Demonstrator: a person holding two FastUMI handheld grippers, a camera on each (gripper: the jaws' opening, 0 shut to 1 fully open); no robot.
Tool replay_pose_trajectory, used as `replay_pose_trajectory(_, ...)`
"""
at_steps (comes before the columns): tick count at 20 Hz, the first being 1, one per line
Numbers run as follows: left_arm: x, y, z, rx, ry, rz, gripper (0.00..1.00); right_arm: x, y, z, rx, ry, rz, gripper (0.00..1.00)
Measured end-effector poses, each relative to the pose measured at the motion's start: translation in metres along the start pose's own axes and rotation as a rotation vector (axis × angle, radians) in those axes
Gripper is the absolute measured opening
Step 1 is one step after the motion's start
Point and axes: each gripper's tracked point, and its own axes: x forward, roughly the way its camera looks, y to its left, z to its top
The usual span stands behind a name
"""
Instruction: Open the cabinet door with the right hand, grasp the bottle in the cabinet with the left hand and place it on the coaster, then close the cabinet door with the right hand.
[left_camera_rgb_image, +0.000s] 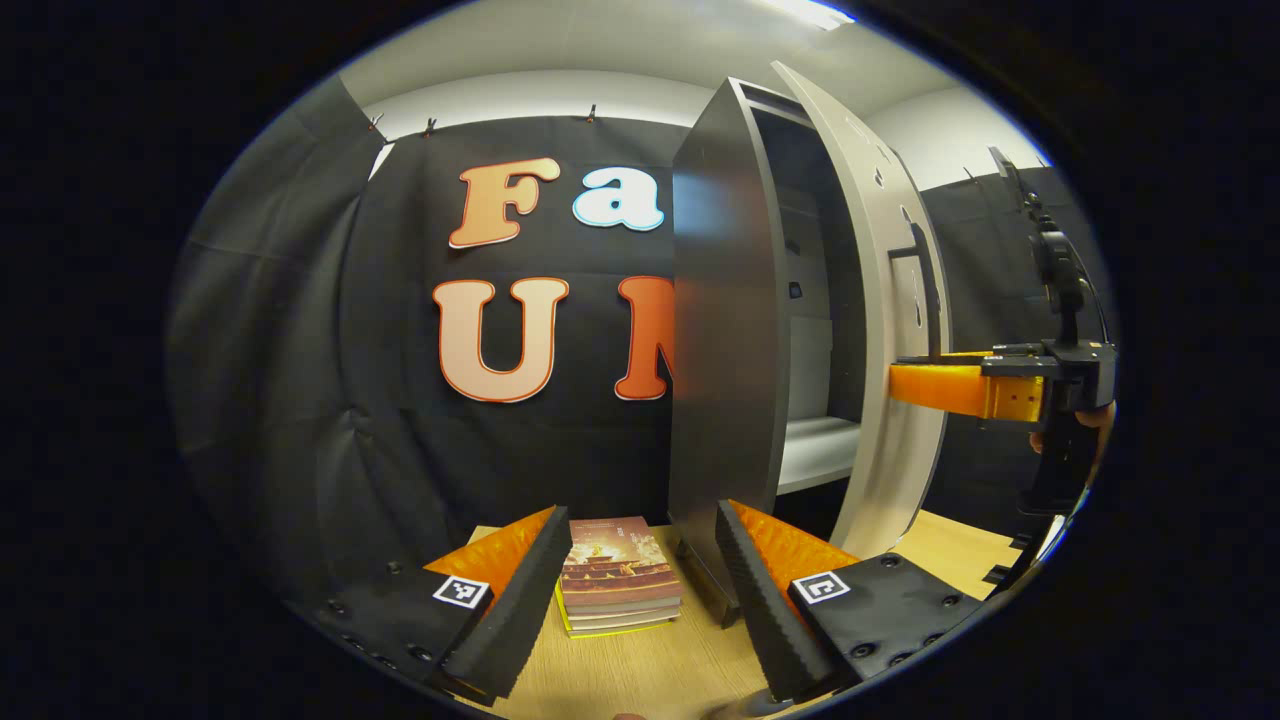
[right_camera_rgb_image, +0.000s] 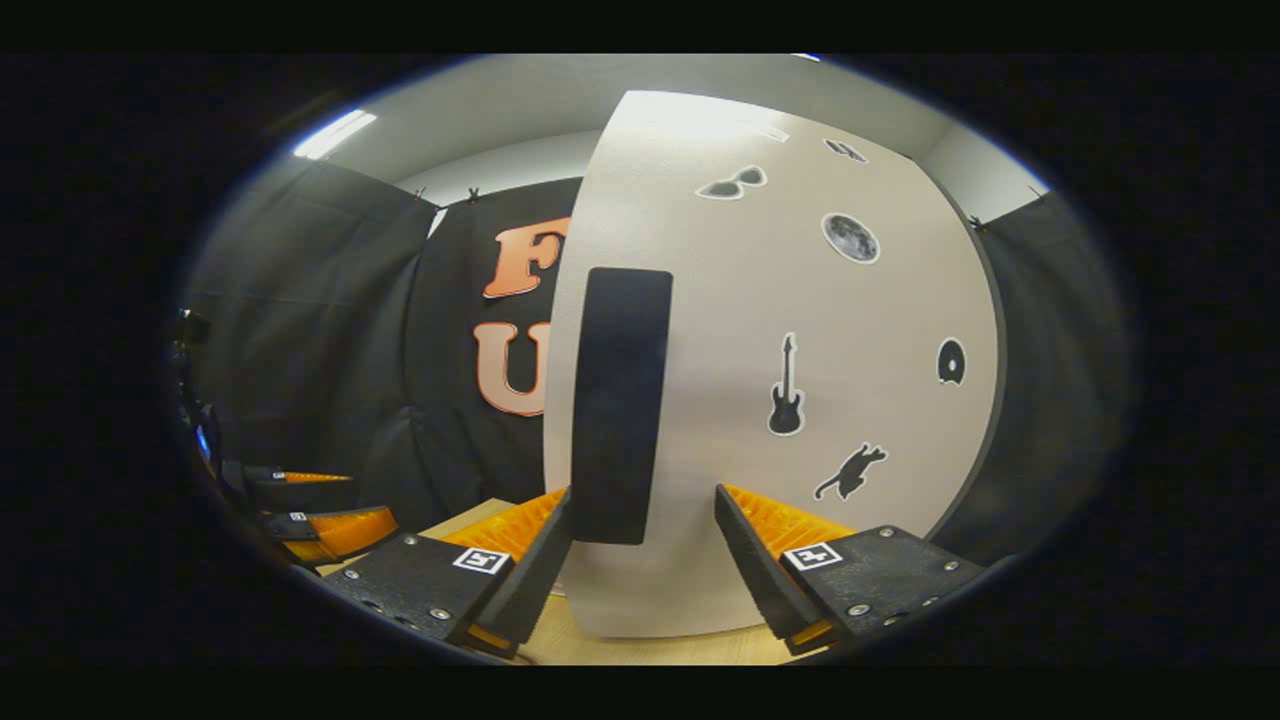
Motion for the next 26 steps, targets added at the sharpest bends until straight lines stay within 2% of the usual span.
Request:
replay_pose_trajectory(3, -0.001, 0.006, -0.005, -0.009, 0.019, 0.028, 0.94, 0.015, -0.007, -0.004, 0.028, -0.014, -0.016, 0.88)
replay_pose_trajectory(6, 0.001, 0.012, -0.010, -0.008, 0.036, 0.053, 0.94, 0.024, -0.010, -0.008, -0.019, -0.013, -0.023, 0.90)
replay_pose_trajectory(7, 0.002, 0.014, -0.011, -0.006, 0.039, 0.063, 0.94, 0.028, -0.009, -0.009, -0.027, -0.015, -0.026, 0.94)
replay_pose_trajectory(9, 0.002, 0.017, -0.012, -0.005, 0.045, 0.078, 0.94, 0.031, -0.011, -0.011, -0.027, -0.019, -0.027, 0.89)
replay_pose_trajectory(10, 0.002, 0.017, -0.011, -0.006, 0.045, 0.081, 0.94, 0.032, -0.012, -0.011, -0.022, -0.021, -0.027, 0.92)
replay_pose_trajectory(13, 0.003, 0.015, -0.012, -0.004, 0.049, 0.089, 0.94, 0.034, -0.016, -0.012, -0.004, -0.026, -0.023, 0.93)
replay_pose_trajectory(19, 0.006, 0.012, -0.011, -0.006, 0.050, 0.086, 0.94, 0.036, -0.017, -0.013, 0.002, -0.034, -0.028, 0.94)
replay_pose_trajectory(26, 0.020, 0.010, -0.011, -0.009, 0.049, 0.047, 0.95, 0.026, -0.019, -0.002, 0.014, -0.066, -0.052, 0.95)
